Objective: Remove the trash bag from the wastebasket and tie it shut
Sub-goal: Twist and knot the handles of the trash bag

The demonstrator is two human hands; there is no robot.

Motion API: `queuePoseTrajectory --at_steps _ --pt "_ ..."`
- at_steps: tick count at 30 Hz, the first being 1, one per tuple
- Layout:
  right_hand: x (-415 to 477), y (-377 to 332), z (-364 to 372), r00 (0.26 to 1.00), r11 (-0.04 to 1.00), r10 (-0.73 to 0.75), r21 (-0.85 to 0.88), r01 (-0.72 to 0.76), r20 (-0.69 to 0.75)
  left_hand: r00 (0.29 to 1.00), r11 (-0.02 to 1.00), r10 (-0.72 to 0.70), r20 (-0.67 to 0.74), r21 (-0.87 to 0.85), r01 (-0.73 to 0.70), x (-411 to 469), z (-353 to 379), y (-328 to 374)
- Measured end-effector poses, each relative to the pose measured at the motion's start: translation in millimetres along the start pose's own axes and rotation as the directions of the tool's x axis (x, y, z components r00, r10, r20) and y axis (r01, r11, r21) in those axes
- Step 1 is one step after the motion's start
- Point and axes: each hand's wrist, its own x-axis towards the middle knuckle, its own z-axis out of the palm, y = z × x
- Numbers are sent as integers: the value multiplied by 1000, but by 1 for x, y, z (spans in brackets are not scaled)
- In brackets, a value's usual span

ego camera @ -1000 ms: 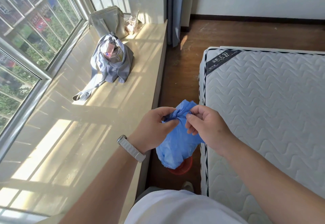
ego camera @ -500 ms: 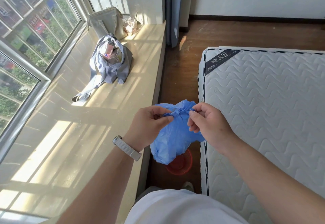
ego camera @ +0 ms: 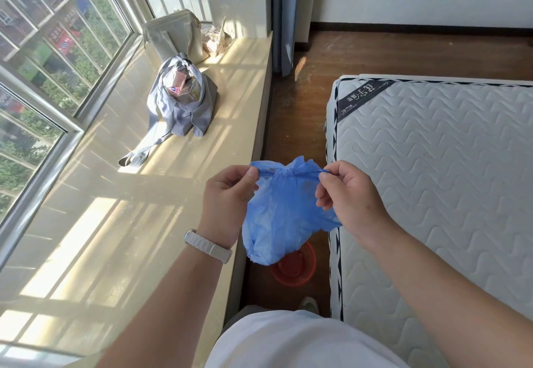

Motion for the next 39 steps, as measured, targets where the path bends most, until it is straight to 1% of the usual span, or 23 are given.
queuePoseTrajectory --at_steps 3,7,10,15,18,23,26,30,33,36,39 --pt "3 3 -4 998 1000 22 18 -21 -61 998 1000 -23 -64 19 25 2 -1 -2" --pt "3 6 -7 993 999 46 26 -44 -106 989 982 20 -144 188 7 14 -14 -7" --pt "4 9 -7 989 999 49 15 -48 -138 976 971 26 -217 239 27 19 -22 -10" --pt "10 20 -14 975 996 92 15 -91 -202 954 969 -27 -300 226 99 19 -24 -18" --pt "13 28 -19 962 992 125 18 -125 -244 944 964 -67 -324 224 145 23 -33 -21" --pt "19 46 -30 923 979 202 32 -203 -328 920 962 -87 -383 206 177 26 -46 -25" --pt "19 52 -36 919 976 207 8 -217 -335 930 960 -86 -357 218 173 23 -44 -28" --pt "17 47 -42 939 987 156 14 -159 -305 961 973 -55 -273 200 113 21 -39 -23" --pt "14 40 -44 968 994 33 -93 -57 -249 985 978 -33 -169 195 67 18 -31 -15" --pt "11 30 -37 980 981 -107 -178 77 -169 998 983 -33 -62 176 44 12 -18 -9" --pt "9 16 -24 975 929 -223 -302 213 2 999 991 -31 33 134 27 4 -4 -4"
